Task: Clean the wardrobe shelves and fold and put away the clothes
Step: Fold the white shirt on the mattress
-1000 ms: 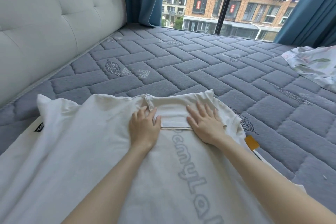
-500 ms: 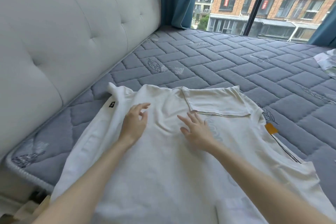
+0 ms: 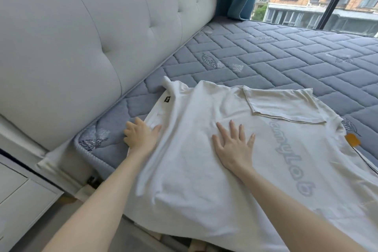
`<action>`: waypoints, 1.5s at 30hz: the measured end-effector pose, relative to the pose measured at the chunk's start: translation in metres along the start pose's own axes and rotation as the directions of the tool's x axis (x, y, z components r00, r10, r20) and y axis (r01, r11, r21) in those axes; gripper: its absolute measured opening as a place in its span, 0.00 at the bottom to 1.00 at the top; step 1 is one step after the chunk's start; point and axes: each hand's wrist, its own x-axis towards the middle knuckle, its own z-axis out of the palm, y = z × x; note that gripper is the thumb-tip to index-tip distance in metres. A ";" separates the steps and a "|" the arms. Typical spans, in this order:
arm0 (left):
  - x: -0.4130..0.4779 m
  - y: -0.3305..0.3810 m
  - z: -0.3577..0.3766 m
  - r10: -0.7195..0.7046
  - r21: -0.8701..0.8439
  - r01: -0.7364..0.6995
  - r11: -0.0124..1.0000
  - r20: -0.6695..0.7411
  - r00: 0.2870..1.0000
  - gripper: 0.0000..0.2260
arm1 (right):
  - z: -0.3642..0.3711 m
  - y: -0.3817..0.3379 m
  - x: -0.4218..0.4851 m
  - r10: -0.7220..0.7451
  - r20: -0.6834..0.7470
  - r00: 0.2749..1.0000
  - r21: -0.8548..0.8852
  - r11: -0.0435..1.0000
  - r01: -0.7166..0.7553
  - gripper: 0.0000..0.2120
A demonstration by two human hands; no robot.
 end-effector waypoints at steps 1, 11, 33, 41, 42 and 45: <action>0.005 -0.004 -0.002 0.035 -0.012 -0.035 0.999 0.031 0.999 0.26 | 0.000 0.000 0.001 0.001 0.007 1.000 -0.009 1.000 -0.001 0.26; 0.011 -0.054 -0.039 0.099 -0.143 -0.105 0.984 -0.045 0.994 0.11 | -0.011 0.002 -0.003 -0.038 0.190 0.981 -0.022 0.999 0.043 0.26; 0.088 0.026 0.016 0.090 0.003 -0.090 0.996 0.095 0.991 0.25 | 0.010 -0.017 0.057 -0.106 -0.019 0.994 -0.079 0.991 0.104 0.27; 0.103 0.023 0.004 0.071 -0.578 -0.037 0.815 0.036 0.997 0.11 | 0.012 -0.019 0.074 -0.153 -0.030 0.988 -0.090 0.985 0.150 0.27; 0.108 0.024 0.002 0.030 -0.669 0.043 0.742 0.098 0.995 0.13 | 0.013 -0.019 0.075 -0.153 -0.031 0.988 -0.093 0.984 0.150 0.27; 0.130 0.029 -0.006 0.014 -0.841 0.316 0.438 0.358 0.934 0.15 | 0.015 -0.019 0.079 -0.152 -0.029 0.988 -0.108 0.983 0.148 0.29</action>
